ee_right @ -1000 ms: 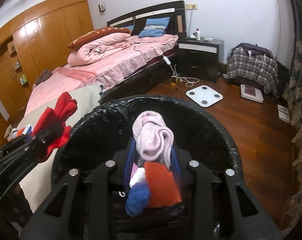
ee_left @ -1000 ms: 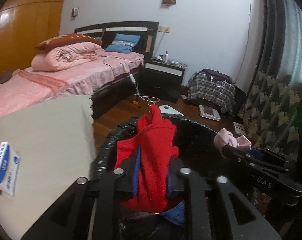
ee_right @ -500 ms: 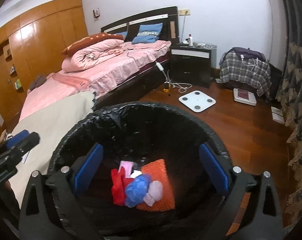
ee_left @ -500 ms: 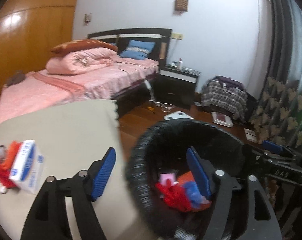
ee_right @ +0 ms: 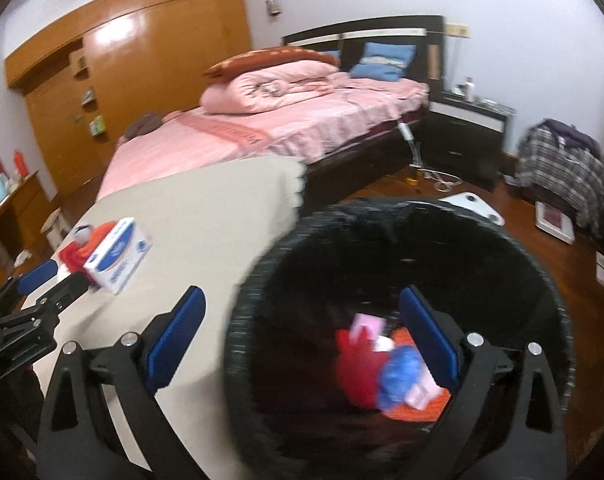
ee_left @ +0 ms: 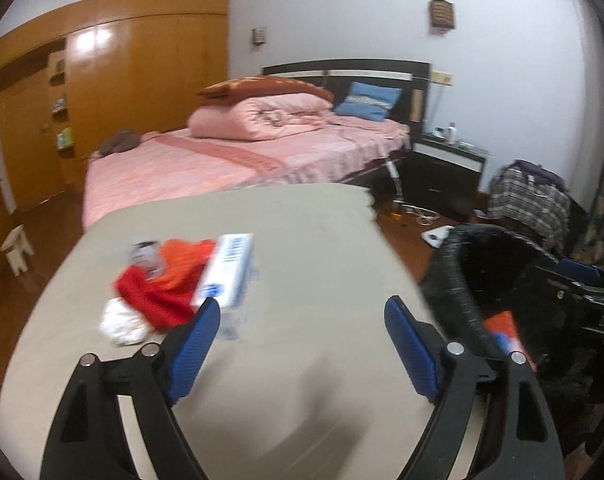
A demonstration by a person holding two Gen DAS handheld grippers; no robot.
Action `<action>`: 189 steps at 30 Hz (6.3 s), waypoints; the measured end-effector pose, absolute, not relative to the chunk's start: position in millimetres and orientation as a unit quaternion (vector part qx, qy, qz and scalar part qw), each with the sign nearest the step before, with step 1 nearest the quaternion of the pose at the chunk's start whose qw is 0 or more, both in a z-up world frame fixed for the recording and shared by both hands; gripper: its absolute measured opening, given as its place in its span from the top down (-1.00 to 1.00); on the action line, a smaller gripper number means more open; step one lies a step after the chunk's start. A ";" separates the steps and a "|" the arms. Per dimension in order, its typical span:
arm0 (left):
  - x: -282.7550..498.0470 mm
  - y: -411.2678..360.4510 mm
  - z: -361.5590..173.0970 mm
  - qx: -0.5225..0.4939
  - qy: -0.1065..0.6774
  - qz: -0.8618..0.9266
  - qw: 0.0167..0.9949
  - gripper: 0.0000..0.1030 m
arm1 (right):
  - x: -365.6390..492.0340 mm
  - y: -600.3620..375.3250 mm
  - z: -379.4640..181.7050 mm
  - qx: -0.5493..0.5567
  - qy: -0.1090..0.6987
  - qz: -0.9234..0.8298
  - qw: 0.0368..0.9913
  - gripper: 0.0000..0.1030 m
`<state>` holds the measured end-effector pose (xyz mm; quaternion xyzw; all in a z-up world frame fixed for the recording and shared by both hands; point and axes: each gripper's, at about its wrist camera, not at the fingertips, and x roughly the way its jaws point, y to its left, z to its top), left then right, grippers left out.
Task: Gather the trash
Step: 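Move both open tools back over the table, then grasp the white crumpled tissue with the left tool, then grasp the white alcohol-pad box with the right tool while the left tool holds the tissue, then carry the box over the bin with the right tool while the left tool carries the tissue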
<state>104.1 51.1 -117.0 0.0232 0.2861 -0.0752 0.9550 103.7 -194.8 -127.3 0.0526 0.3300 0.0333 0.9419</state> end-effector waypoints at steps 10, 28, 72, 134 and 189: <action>103.7 137.5 -130.9 0.009 0.296 0.014 0.955 -0.61 | 129.9 -113.5 -128.1 0.029 0.339 0.096 0.935 -0.84; 159.7 201.9 -168.4 -0.017 0.342 0.057 0.938 -0.60 | 171.2 -41.1 -155.9 -0.002 0.358 0.125 0.925 -0.84; 126.9 234.1 -159.7 -0.062 0.335 0.041 0.939 0.44 | 209.1 32.8 -184.2 -0.018 0.393 0.141 0.908 -0.84; 114.7 203.1 -183.8 -0.048 0.378 0.043 0.924 0.15 | 177.4 -14.6 -177.8 -0.012 0.391 0.155 0.907 -0.01; 103.0 80.2 -79.5 -0.035 0.276 -0.048 0.959 0.45 | 129.6 -139.2 -101.0 0.034 0.339 0.099 0.935 0.41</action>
